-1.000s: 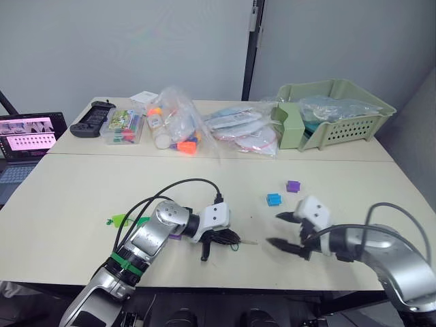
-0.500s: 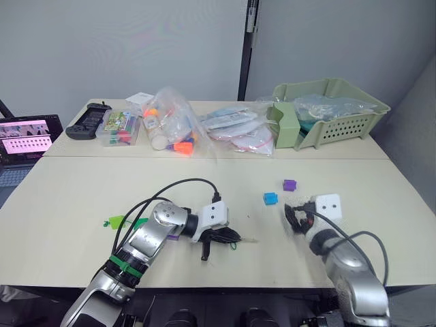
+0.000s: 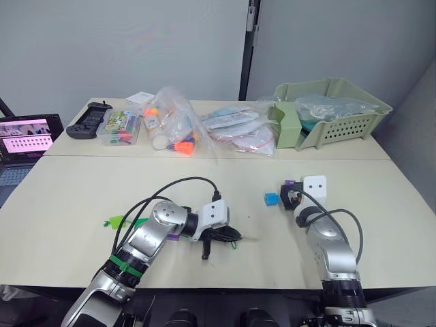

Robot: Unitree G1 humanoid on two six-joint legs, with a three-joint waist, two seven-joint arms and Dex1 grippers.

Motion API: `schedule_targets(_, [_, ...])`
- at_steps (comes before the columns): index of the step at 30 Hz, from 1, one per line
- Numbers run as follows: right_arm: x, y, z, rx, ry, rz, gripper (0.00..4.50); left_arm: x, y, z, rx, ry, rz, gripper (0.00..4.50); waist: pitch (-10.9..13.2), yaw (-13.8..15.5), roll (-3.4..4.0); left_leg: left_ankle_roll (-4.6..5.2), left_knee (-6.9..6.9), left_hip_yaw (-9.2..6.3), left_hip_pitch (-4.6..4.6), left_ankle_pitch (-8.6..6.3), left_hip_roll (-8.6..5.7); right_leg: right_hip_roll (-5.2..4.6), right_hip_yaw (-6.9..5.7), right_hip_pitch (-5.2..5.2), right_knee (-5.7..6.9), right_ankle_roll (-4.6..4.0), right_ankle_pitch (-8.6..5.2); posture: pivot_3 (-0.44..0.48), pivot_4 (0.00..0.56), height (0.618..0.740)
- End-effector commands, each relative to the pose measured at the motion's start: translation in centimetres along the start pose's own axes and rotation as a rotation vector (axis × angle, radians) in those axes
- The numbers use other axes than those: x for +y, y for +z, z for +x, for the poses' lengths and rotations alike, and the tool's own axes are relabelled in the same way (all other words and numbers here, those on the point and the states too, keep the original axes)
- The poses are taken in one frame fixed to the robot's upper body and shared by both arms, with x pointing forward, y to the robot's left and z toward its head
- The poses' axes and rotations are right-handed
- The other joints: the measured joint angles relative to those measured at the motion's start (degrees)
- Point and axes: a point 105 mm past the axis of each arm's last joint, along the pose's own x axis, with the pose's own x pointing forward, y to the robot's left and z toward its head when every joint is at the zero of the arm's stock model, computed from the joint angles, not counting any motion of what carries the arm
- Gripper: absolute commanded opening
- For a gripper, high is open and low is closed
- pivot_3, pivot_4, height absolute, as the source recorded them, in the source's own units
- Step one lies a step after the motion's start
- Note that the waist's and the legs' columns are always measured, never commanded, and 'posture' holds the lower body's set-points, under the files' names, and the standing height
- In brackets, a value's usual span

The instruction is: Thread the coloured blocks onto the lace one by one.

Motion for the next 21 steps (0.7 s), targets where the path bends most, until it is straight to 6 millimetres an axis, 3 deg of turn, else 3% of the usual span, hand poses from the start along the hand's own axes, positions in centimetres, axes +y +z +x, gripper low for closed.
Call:
schedule_targets(1, [-0.5,0.9,0.9,-0.043,-0.023,0.005,3.66,0.0,0.9,-0.2,-0.032,0.015,0.026,0.00,0.00,-0.10,0.00,0.00,0.00,0.00,0.00,0.00,0.00,0.00,0.00,0.00,0.00,0.00,0.00,0.000,0.150,0.740])
schedule_targets(4, [-1.0,0.6,1.5,-0.034,-0.054,0.022,3.66,0.0,0.9,-0.2,-0.031,0.017,0.025,0.00,0.00,-0.22,0.00,0.00,-0.02,-0.01,0.02,0.00,0.01,0.01,0.00,0.00,0.02,-0.01,0.00,0.000,0.150,0.740])
schedule_targets(12, [-0.4,0.9,1.6,-0.066,-0.030,0.051,1.18,0.1,1.0,-0.2,-0.028,0.019,0.024,0.00,0.00,-0.70,0.00,0.00,-0.05,-0.04,0.02,0.00,0.01,0.00,0.00,0.00,0.04,-0.01,0.00,0.000,0.150,0.740])
schedule_targets(17, [0.3,2.7,-0.6,-0.144,-0.001,0.074,1.16,0.1,0.9,-0.2,-0.027,0.018,0.019,0.00,0.00,-0.87,0.01,0.00,-0.11,-0.09,0.02,0.00,0.03,-0.01,-0.01,-0.04,0.09,-0.01,0.01,0.000,0.150,0.740])
schedule_targets(21, [1.7,3.6,-3.8,-0.172,0.025,0.062,1.16,-0.1,0.8,-0.3,-0.027,0.015,0.013,0.00,-0.01,-0.81,0.02,0.00,-0.13,-0.12,-0.01,0.00,0.03,-0.04,-0.01,-0.05,0.09,-0.01,0.00,0.000,0.150,0.740])
